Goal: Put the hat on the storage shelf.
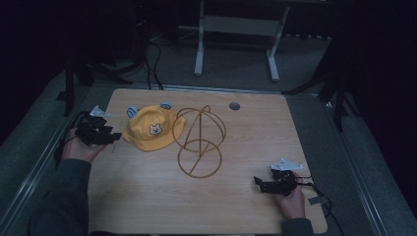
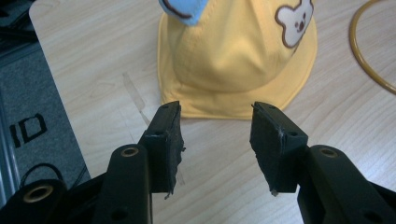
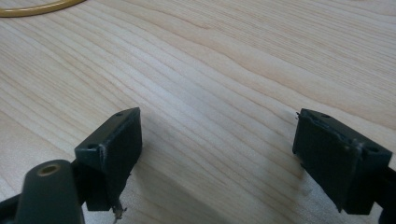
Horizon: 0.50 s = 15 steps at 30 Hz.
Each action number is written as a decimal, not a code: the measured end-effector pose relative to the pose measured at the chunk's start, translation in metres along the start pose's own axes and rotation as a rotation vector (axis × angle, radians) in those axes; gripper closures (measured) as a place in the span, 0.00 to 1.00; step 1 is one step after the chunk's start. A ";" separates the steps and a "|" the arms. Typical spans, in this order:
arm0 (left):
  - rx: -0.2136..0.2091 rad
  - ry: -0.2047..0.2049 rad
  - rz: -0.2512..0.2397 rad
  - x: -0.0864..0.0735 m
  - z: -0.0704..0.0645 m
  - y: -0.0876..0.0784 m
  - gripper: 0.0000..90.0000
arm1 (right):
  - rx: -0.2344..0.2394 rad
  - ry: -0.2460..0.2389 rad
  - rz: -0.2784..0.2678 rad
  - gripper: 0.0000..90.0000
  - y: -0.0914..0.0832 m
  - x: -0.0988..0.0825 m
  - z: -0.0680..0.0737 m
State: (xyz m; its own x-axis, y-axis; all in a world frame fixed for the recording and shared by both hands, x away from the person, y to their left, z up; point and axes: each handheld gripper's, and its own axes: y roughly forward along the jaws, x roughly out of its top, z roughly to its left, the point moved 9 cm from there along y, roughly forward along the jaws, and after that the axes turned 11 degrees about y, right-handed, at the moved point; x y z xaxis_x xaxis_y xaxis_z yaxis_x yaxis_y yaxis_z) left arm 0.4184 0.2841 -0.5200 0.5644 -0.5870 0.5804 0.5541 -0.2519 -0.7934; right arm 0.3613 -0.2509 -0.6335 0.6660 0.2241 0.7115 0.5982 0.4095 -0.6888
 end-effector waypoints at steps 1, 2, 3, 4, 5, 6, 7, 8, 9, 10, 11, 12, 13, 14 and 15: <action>-0.004 0.002 0.001 0.002 0.001 0.000 0.59 | 0.000 0.000 0.000 0.17 0.000 0.000 0.000; -0.005 0.006 -0.003 0.004 0.002 0.000 0.59 | 0.000 0.000 0.000 0.17 0.000 0.000 0.000; -0.005 0.012 -0.006 0.006 0.003 -0.001 0.59 | 0.000 0.000 0.000 0.17 0.000 0.000 0.000; -0.005 0.012 -0.010 0.009 0.004 -0.001 0.59 | 0.000 0.000 0.000 0.17 0.000 0.000 0.000; -0.006 0.014 -0.013 0.010 0.004 -0.002 0.59 | 0.000 0.000 0.000 0.17 0.000 0.000 0.000; -0.004 0.015 -0.013 0.013 0.005 -0.002 0.59 | 0.000 0.000 0.000 0.17 0.000 0.000 0.000; -0.003 0.018 -0.017 0.015 0.006 -0.003 0.59 | 0.000 0.000 0.000 0.17 0.000 0.000 0.000; -0.004 0.016 -0.022 0.017 0.007 -0.003 0.59 | 0.000 0.000 0.000 0.17 0.000 0.000 0.000; -0.007 0.021 -0.025 0.019 0.007 -0.004 0.59 | 0.000 0.000 0.000 0.17 0.000 0.000 0.000; -0.007 0.020 -0.030 0.022 0.007 -0.005 0.59 | 0.000 0.000 0.000 0.17 0.000 0.000 0.000; -0.009 0.026 -0.032 0.025 0.007 -0.005 0.59 | 0.000 0.000 0.000 0.17 0.000 0.000 0.000; -0.010 0.030 -0.035 0.027 0.007 -0.006 0.59 | 0.000 0.000 0.000 0.17 0.000 0.000 0.000; -0.011 0.037 -0.039 0.030 0.007 -0.006 0.59 | 0.000 0.000 0.000 0.17 0.000 0.000 0.000; -0.014 0.041 -0.041 0.033 0.007 -0.006 0.59 | 0.000 0.000 0.000 0.17 0.000 0.000 0.000; -0.017 0.045 -0.042 0.035 0.006 -0.006 0.59 | 0.000 0.000 0.000 0.17 0.000 0.000 0.000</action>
State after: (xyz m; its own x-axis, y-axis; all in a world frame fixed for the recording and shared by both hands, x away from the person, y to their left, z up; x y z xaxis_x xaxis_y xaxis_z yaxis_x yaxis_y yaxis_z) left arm 0.4388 0.2698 -0.4932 0.5128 -0.6096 0.6045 0.5657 -0.2897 -0.7720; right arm 0.3613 -0.2508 -0.6335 0.6660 0.2239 0.7115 0.5982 0.4095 -0.6888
